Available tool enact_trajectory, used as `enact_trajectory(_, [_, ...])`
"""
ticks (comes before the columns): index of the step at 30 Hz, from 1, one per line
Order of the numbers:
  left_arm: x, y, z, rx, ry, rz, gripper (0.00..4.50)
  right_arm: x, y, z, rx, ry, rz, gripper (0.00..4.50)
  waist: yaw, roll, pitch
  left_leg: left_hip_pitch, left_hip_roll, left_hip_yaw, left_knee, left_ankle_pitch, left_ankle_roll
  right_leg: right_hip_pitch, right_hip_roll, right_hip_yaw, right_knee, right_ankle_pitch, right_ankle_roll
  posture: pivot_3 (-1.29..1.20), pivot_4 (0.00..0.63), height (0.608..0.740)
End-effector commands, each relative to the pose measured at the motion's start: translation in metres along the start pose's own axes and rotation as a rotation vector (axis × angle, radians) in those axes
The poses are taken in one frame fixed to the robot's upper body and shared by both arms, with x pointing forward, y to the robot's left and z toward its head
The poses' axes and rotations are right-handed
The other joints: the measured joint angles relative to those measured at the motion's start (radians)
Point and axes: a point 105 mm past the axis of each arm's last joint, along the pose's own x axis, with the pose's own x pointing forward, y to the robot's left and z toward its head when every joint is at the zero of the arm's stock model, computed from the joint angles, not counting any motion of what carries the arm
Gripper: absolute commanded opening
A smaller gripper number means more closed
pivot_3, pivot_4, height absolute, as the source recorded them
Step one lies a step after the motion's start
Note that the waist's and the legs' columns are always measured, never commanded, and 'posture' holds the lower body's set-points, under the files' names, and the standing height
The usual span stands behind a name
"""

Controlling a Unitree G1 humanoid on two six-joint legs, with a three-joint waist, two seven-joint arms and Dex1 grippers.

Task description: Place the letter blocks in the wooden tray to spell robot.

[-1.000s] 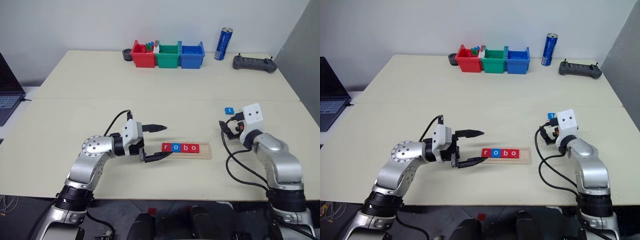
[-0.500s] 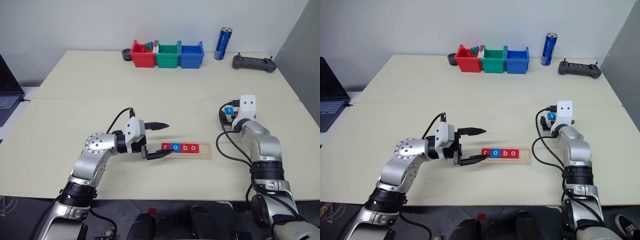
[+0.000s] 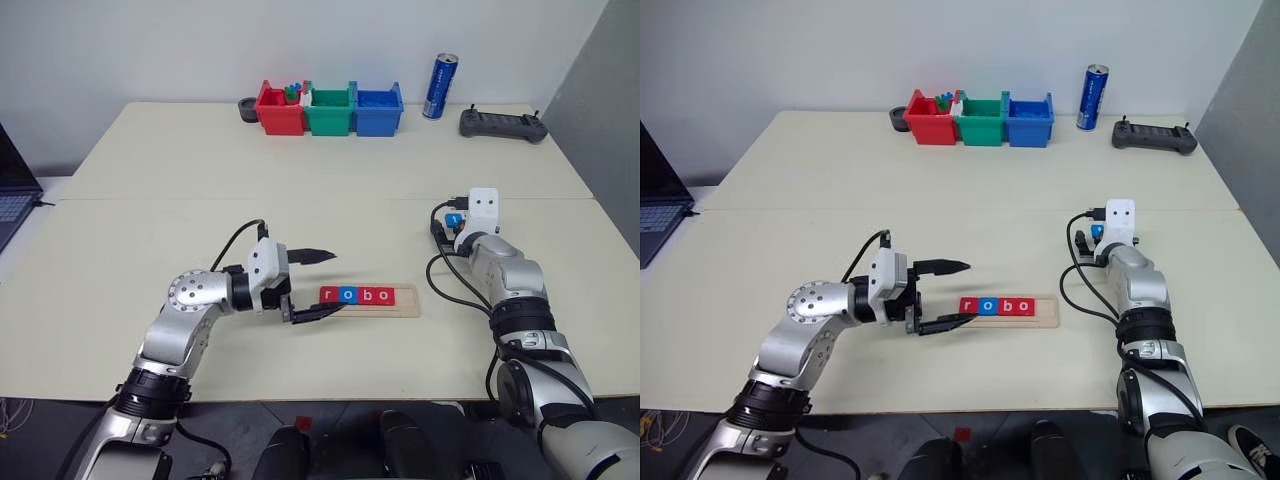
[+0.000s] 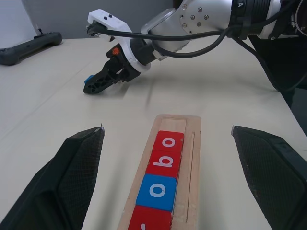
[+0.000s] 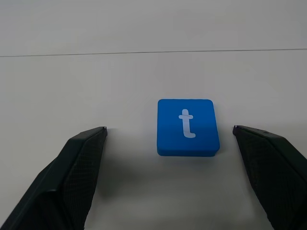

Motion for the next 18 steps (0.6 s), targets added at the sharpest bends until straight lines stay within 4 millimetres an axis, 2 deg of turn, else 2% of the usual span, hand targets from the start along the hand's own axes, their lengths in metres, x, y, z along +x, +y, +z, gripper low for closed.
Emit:
enact_trajectory(1, [-0.003,0.001,0.012,0.05,-0.02,0.008,4.5,0.001,0.0,0.017,0.011,-0.054,-0.001,4.47,0.0,0.0,0.0,0.0,0.0,0.0,0.0,0.0,0.0,0.0,0.0,0.0,0.0,0.0,0.0,0.0,0.15,0.74])
enact_trajectory(6, [-0.002,0.0,0.012,0.049,-0.019,0.004,4.5,0.004,-0.003,0.01,0.038,-0.039,-0.008,4.47,-0.001,0.0,0.0,0.0,0.0,0.0,0.0,0.0,0.0,0.0,0.0,0.0,0.0,0.0,0.0,0.0,0.15,0.74])
enact_trajectory(7, [-0.002,0.0,0.012,0.049,-0.019,0.004,4.5,0.005,-0.003,0.008,0.04,-0.036,-0.011,4.31,-0.001,0.0,0.0,0.0,0.0,0.0,0.0,0.0,0.0,0.0,0.0,0.0,0.0,0.0,0.0,0.0,0.15,0.74])
enact_trajectory(10, [-0.002,0.0,0.012,0.049,-0.019,0.001,4.5,0.006,-0.004,0.007,0.041,-0.035,-0.014,3.63,-0.001,0.0,0.0,0.0,0.0,0.0,0.0,0.0,0.0,0.0,0.0,0.0,0.0,0.0,0.0,0.0,0.15,0.74])
enact_trajectory(16, [-0.001,-0.001,0.012,0.049,-0.02,-0.002,4.5,0.008,-0.005,0.006,0.039,-0.038,-0.019,1.49,-0.006,0.0,0.0,0.001,0.001,0.0,0.0,0.0,0.0,0.0,0.001,0.0,0.001,0.0,0.0,0.0,0.15,0.74])
enact_trajectory(18, [-0.001,-0.001,0.012,0.049,-0.02,-0.003,4.5,0.008,-0.004,0.007,0.038,-0.04,-0.017,1.46,-0.006,0.0,0.0,0.001,0.001,0.0,0.0,0.0,0.0,0.0,0.001,0.0,0.001,0.0,0.0,0.0,0.15,0.74])
